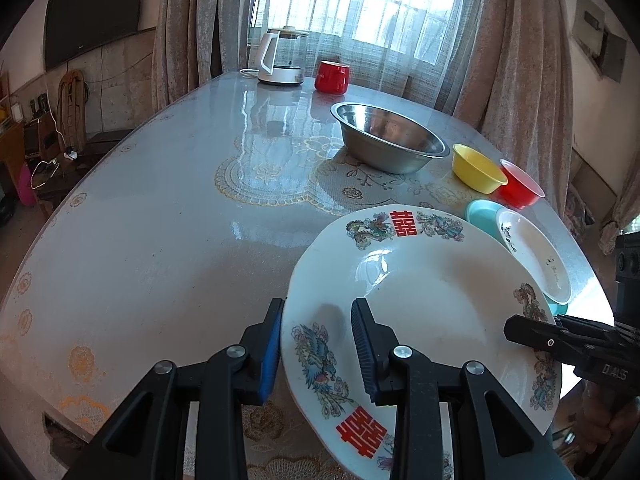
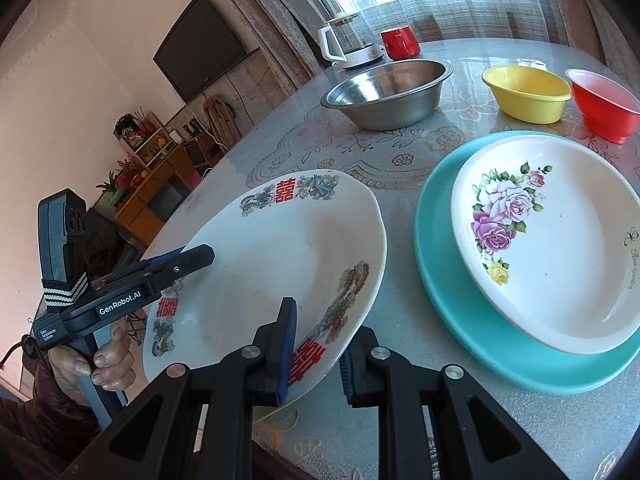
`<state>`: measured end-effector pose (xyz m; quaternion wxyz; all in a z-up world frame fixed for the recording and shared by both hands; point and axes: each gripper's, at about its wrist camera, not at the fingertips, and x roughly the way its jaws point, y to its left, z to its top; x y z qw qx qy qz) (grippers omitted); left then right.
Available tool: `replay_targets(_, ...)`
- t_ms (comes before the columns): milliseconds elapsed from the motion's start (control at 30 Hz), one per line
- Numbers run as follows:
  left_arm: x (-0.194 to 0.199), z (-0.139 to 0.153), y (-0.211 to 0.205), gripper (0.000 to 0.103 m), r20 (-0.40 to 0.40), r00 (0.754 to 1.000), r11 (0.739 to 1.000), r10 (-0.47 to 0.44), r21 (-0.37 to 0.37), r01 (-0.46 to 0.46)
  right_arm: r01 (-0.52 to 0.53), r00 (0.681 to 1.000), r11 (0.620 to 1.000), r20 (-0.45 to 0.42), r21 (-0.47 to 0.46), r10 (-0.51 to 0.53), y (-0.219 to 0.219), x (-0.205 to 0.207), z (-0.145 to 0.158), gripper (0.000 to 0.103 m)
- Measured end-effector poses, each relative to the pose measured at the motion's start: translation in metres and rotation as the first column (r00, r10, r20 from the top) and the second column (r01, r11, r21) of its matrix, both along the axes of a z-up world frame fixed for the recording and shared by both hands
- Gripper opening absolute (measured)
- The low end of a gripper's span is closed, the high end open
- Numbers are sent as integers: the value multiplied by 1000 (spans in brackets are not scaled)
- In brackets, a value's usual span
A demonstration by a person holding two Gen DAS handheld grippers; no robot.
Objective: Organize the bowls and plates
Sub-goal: 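Carry the red-character plate over the teal plate stack and lower it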
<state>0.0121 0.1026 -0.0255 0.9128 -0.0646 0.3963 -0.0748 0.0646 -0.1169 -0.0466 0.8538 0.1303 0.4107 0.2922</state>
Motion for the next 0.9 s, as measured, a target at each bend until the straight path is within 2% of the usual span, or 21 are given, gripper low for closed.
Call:
replay_targets(267,4,12,-11,34,34,999,999,-34,1,34,33,999,999,20,7,-33,-12,-7,8,19)
replay_targets(500,17,28,-43,34,71,992,994,-105,-1,105,114,992,993,51,14,-115,-42,-12,21,19)
replay_targets(700,35,41,-80,34,95,980,985,-173,-6,175,212,974,977,75,16,-213,-77,-15,31,19)
replay_targets(900,56,41,-116,34,82,968,971,-235,-14,237,300,951,954,81,3,-299,-110,-14,33,19)
